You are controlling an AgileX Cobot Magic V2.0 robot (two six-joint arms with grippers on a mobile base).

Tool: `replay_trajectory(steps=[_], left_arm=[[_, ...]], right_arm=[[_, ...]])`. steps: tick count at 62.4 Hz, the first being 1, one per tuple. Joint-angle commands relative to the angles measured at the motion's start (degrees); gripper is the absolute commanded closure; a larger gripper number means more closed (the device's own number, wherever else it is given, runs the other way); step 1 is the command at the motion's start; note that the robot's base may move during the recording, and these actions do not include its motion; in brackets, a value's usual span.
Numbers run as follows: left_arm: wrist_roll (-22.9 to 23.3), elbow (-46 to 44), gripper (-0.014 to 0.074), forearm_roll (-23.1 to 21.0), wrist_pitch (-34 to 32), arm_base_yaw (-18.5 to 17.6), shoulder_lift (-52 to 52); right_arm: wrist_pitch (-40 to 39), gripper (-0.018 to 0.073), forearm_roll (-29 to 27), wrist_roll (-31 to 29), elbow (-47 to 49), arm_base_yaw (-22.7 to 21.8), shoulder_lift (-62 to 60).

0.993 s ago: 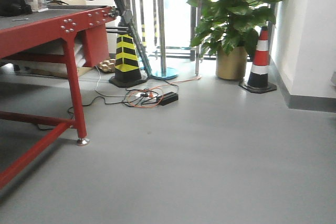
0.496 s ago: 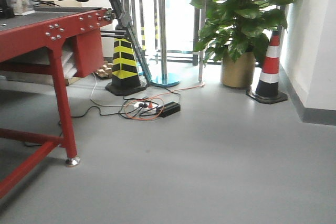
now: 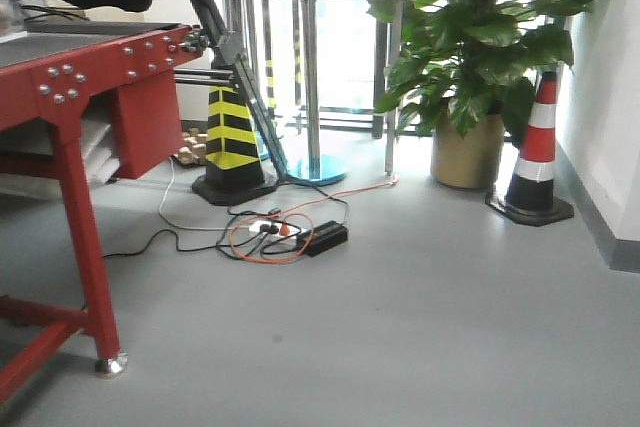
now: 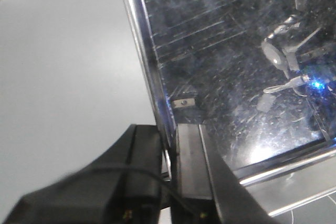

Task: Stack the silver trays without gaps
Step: 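Drive past the red workbench and plant toward the other rack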

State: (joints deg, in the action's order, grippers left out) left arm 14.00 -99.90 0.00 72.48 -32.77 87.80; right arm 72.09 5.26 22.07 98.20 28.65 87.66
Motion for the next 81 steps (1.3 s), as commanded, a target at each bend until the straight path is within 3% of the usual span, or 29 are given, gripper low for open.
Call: replay_trajectory(steps=[1,81], left_arm=[[-1.9,-2.1,0.0645,-4.8,-0.8,-0.9,-2.3],[-1.9,-2.1,0.0645,-5.6,-1.0,-0.9,-2.3]], right_arm=[[4.0,0.0501,-2.6,-1.0,1.7,0.5,-2.1],[4.0,0.0501,-2.6,-1.0,1.7,0.5,-2.1]])
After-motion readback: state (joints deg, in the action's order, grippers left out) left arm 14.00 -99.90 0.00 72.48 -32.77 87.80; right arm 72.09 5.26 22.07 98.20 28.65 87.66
